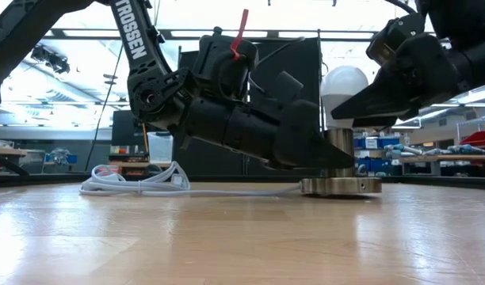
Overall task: Screw lightbulb
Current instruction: Insert the white lightbulb into the silver lamp
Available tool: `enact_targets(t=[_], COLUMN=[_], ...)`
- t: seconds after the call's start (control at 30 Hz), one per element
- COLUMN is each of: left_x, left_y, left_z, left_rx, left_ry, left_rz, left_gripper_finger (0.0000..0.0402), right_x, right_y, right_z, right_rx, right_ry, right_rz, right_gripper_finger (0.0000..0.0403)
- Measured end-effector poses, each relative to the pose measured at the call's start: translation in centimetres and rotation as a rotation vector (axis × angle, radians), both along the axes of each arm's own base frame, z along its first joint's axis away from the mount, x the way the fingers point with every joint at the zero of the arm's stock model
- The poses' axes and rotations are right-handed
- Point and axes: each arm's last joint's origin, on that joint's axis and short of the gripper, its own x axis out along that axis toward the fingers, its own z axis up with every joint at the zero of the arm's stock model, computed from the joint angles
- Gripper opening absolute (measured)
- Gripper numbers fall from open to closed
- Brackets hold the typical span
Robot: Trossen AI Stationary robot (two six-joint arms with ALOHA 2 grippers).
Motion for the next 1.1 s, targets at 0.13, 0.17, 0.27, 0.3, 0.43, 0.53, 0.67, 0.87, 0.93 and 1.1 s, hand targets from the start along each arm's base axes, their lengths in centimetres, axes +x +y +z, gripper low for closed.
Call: enact_targets(t=[0.13,0.17,0.27,0.3,0.43,0.53,0.67,0.87,0.93,1.1], left_x=[0.0,0.0,0.0,0.0,0.0,0.0,-0.1,-0.1,-0.1,-0.1], left_y=[0.1,0.1,0.1,0.1,0.2,0.3,0.4,0.5,0.5,0.5], left_z=[0.0,0.0,0.1,0.1,0.0,0.0,0.0,0.0,0.0,0.0], left_rx=[0.001,0.001,0.000,-0.003,-0.018,-0.026,-0.025,-0.039,-0.038,-0.051], left_ry=[-0.002,-0.005,-0.010,-0.010,-0.005,-0.008,-0.010,-0.014,-0.015,-0.025], left_rz=[0.027,0.031,0.045,0.055,0.098,0.137,0.163,0.189,0.195,0.233], left_gripper_finger=[0.0171,0.0171,0.0171,0.0171,0.0171,0.0171,0.0171,0.0171,0.0171,0.0171], right_x=[0.0,0.0,0.2,0.3,1.0,1.3,1.5,1.6,1.6,1.7], right_y=[-0.1,-0.1,-0.1,0.0,-0.1,-0.2,-0.2,-0.7,-1.0,-1.6], right_z=[0.0,0.1,0.3,0.4,0.7,0.8,1.0,1.0,1.0,1.0], right_rx=[0.021,0.025,0.033,0.032,0.045,0.061,0.068,0.112,0.114,0.143], right_ry=[-0.007,-0.009,-0.018,-0.018,0.017,0.053,0.051,0.035,0.034,0.024], right_rz=[-0.030,-0.035,-0.055,-0.062,-0.101,-0.135,-0.180,-0.228,-0.239,-0.278], right_gripper_finger=[0.0229,0.0229,0.0229,0.0229,0.0229,0.0229,0.0229,0.0229,0.0229,0.0229])
